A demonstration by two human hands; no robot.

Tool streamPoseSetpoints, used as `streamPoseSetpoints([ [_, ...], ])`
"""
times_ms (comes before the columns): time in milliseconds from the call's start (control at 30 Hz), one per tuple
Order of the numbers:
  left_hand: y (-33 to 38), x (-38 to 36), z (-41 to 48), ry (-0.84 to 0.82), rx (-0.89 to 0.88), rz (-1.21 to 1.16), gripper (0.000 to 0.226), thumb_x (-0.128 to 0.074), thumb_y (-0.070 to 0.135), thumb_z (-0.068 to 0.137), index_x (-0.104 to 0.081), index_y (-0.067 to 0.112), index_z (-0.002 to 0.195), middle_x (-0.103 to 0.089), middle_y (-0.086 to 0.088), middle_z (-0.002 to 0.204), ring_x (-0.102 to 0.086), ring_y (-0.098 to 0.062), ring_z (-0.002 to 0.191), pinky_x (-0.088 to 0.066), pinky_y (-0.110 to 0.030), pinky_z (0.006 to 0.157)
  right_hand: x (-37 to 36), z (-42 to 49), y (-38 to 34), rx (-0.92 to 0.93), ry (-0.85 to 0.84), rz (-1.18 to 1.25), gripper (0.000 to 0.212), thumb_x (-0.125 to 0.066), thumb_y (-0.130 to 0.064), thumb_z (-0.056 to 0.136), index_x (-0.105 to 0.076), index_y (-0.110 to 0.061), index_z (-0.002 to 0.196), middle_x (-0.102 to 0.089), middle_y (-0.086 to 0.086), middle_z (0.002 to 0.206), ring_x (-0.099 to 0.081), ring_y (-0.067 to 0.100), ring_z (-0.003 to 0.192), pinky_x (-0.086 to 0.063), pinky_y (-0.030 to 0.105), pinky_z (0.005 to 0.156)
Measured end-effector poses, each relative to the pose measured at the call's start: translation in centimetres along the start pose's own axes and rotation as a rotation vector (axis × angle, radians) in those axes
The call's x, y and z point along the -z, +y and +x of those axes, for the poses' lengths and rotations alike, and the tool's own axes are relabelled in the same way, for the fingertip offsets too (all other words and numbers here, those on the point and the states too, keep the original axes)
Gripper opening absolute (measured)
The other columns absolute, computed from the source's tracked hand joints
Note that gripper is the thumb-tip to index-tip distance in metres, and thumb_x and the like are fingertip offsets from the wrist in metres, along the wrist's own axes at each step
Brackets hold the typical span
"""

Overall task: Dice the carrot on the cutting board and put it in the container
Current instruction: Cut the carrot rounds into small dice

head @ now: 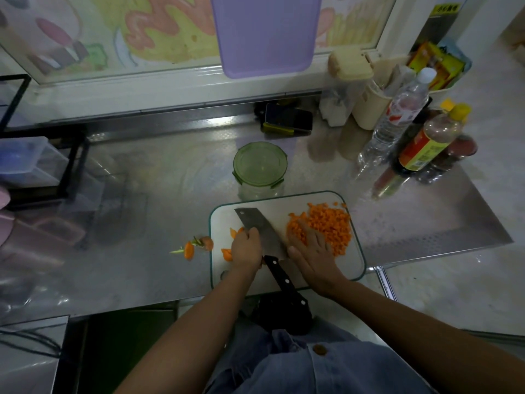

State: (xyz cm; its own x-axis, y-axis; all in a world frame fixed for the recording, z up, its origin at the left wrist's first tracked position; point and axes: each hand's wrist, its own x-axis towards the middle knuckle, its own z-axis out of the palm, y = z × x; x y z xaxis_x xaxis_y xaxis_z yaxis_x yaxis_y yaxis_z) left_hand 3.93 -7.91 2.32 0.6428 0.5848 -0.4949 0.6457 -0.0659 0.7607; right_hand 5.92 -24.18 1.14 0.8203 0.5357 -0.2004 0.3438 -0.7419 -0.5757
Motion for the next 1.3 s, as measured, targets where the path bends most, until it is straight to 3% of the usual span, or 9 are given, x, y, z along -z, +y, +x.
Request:
streamPoseSetpoints([
  [100, 0.1, 0.2, -0.1, 0.018, -0.022, 0.047, 0.036, -0.038, 0.022, 0.099, -0.060, -0.005, 0.089, -0.061, -0.021, 0.087, -0.058, -0.035, 0.085, -0.037, -0.033, 0.068, 0.6, 0.4, -1.3, 0.194, 0.038, -0.065, 0.077, -0.008, -0.070, 0.089, -0.040, -0.026, 0.143, -0.049, 0.004, 0.119, -0.040, 0.020, 0.108, -0.030, 0.038, 0.089],
  [200, 0.2, 0.4, -0.5, 0.005, -0.045, 0.111, 0.032, -0.042, 0.023, 0.098, -0.055, 0.000, 0.080, -0.052, -0.006, 0.069, -0.050, -0.025, 0.074, -0.030, -0.030, 0.063, 0.9, 0.9, -2.6, 0.289, -0.043, -0.099, 0.060, -0.035, -0.062, 0.083, -0.051, -0.027, 0.129, -0.058, -0.005, 0.088, -0.052, 0.013, 0.082, -0.034, 0.031, 0.071],
  [300, 0.2, 0.4, -0.4, -0.005, -0.087, 0.156, 0.032, -0.047, 0.023, 0.095, -0.049, 0.006, 0.068, -0.048, -0.004, 0.061, -0.049, -0.020, 0.060, -0.033, -0.031, 0.053, 0.2, 1.3, -2.9, 0.240, -0.135, -0.139, 0.065, -0.053, -0.040, 0.079, -0.038, -0.023, 0.140, -0.064, 0.003, 0.091, -0.061, 0.022, 0.077, -0.044, 0.030, 0.060],
  [400, 0.3, 0.9, -0.8, -0.038, -0.142, 0.099, 0.033, -0.049, 0.024, 0.096, -0.057, 0.004, 0.072, -0.059, -0.006, 0.059, -0.053, -0.014, 0.046, -0.040, -0.017, 0.038, 0.0, 1.8, -3.1, 0.122, -0.116, -0.106, 0.052, -0.056, -0.024, 0.082, -0.043, -0.016, 0.132, -0.065, 0.008, 0.092, -0.063, 0.027, 0.080, -0.046, 0.033, 0.060],
  [500, -0.5, 1.7, -0.5, -0.048, -0.169, 0.011, 0.034, -0.050, 0.031, 0.095, -0.067, 0.008, 0.076, -0.068, -0.008, 0.065, -0.061, -0.020, 0.054, -0.053, -0.030, 0.051, -0.2, 2.3, -3.6, 0.050, -0.064, -0.115, 0.035, -0.053, -0.025, 0.089, -0.048, -0.014, 0.122, -0.065, 0.008, 0.091, -0.062, 0.027, 0.080, -0.045, 0.032, 0.059],
  [600, -1.9, 3.5, 0.4, 0.120, -0.264, 0.210, 0.022, -0.052, 0.029, 0.090, -0.069, 0.017, 0.084, -0.069, -0.006, 0.081, -0.064, -0.026, 0.073, -0.055, -0.040, 0.067, -1.4, 2.4, -3.2, -0.009, -0.062, -0.155, 0.018, -0.043, -0.027, 0.097, -0.050, -0.010, 0.100, -0.056, 0.006, 0.074, -0.055, 0.027, 0.065, -0.031, 0.031, 0.047],
  [700, -3.1, 5.3, 0.4, 0.197, -0.327, 0.427, 0.016, -0.054, 0.012, 0.087, -0.065, 0.017, 0.098, -0.054, -0.009, 0.105, -0.058, -0.028, 0.077, -0.051, -0.042, 0.068, -2.3, 2.4, -2.5, -0.080, -0.026, -0.082, 0.022, -0.041, -0.026, 0.099, -0.045, -0.013, 0.082, -0.039, -0.003, 0.059, -0.038, 0.015, 0.049, -0.021, 0.025, 0.042],
  [967, -5.5, 6.3, 0.6, 0.070, -0.344, 0.805, 0.037, -0.058, 0.017, 0.087, -0.056, 0.015, 0.124, -0.041, -0.009, 0.132, -0.049, -0.027, 0.113, -0.046, -0.038, 0.085, -2.7, 2.6, -3.0, -0.125, -0.005, -0.119, 0.020, -0.040, -0.027, 0.099, -0.042, -0.015, 0.083, -0.034, -0.006, 0.058, -0.034, 0.013, 0.048, -0.022, 0.028, 0.042],
  [1300, -6.5, 7.1, 1.8, 0.076, -0.404, 0.736, 0.019, -0.066, 0.020, 0.083, -0.069, 0.013, 0.100, -0.054, -0.010, 0.113, -0.057, -0.030, 0.096, -0.051, -0.044, 0.073, -2.6, 2.4, -3.1, -0.153, -0.003, -0.134, 0.022, -0.042, -0.026, 0.099, -0.041, -0.014, 0.081, -0.033, -0.006, 0.059, -0.028, 0.008, 0.047, -0.021, 0.029, 0.042],
])
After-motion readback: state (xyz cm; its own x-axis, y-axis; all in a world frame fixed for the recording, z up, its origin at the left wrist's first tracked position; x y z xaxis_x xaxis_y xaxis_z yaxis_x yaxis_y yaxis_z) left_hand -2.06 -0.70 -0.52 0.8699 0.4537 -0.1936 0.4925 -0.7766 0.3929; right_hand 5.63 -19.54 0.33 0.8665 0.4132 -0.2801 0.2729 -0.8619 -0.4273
